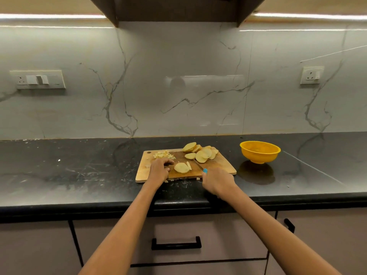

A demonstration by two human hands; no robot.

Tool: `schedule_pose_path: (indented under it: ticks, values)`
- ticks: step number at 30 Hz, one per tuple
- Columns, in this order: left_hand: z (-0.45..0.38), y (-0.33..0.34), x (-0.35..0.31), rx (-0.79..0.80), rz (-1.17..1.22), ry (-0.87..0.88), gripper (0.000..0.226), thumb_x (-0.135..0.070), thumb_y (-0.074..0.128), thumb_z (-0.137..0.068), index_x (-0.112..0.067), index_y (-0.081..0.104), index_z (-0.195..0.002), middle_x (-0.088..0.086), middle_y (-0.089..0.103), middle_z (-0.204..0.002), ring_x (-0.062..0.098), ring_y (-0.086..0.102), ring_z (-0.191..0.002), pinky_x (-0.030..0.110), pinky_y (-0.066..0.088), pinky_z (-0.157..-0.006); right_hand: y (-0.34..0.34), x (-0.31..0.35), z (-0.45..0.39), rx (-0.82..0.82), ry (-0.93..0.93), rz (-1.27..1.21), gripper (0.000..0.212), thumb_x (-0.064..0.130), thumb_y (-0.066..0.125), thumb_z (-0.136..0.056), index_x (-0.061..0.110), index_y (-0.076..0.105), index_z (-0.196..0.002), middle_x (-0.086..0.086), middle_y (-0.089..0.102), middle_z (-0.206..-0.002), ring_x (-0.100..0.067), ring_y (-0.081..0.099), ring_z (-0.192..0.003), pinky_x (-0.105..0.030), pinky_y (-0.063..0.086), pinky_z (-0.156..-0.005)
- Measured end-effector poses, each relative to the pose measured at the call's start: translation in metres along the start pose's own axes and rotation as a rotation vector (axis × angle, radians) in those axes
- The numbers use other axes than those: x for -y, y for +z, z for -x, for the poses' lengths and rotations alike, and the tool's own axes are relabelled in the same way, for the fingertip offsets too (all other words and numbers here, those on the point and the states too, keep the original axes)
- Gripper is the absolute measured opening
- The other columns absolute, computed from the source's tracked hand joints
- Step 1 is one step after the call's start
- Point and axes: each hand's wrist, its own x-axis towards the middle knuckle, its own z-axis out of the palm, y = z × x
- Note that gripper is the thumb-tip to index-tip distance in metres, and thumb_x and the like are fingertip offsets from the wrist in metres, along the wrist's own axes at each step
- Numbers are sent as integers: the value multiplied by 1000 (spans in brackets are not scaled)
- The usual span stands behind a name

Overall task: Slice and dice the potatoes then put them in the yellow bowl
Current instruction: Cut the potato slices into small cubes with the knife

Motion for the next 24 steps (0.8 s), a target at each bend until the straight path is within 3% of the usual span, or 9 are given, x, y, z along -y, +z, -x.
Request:
schedule_pose_path:
  ticks: [4, 14, 18, 24]
  values:
    - [-9, -1, -4, 136, -103, 65, 50, 17, 52, -80, -9, 59, -122, 8, 57, -129, 20, 49, -122, 23, 40, -98, 5, 2, -11, 40, -12, 49, 37, 34, 40, -100, 5, 59, -113, -11, 62, -117, -27, 59, -106, -31, 40, -77]
    - [-26, -5, -24, 512, -322, 141, 74, 16, 49, -80, -21, 36, -143, 3, 23, -154, 23, 19, -142, 38, 25, -114, 7, 1, -20, 0, -4, -35, 41, 37, 35, -101, 5, 61, -110, -11, 64, -111, -24, 60, -100, -30, 41, -74]
    - [-33, -4, -27, 592, -363, 143, 72, 18, 46, -80, -24, 44, -138, 2, 29, -152, 22, 24, -141, 40, 26, -114, 9, -8, -21, 10, 22, -91, 42, 37, 35, -102, 5, 61, -104, -12, 66, -105, -26, 64, -94, -33, 48, -77]
    - [-33, -5, -28, 579, -406, 129, 59, 11, 51, -84, -17, 47, -135, 4, 38, -146, 22, 34, -134, 35, 33, -109, 4, -10, -17, 9, 6, -108, 43, 38, 34, -101, 5, 60, -105, -12, 66, -102, -25, 64, -89, -35, 50, -76]
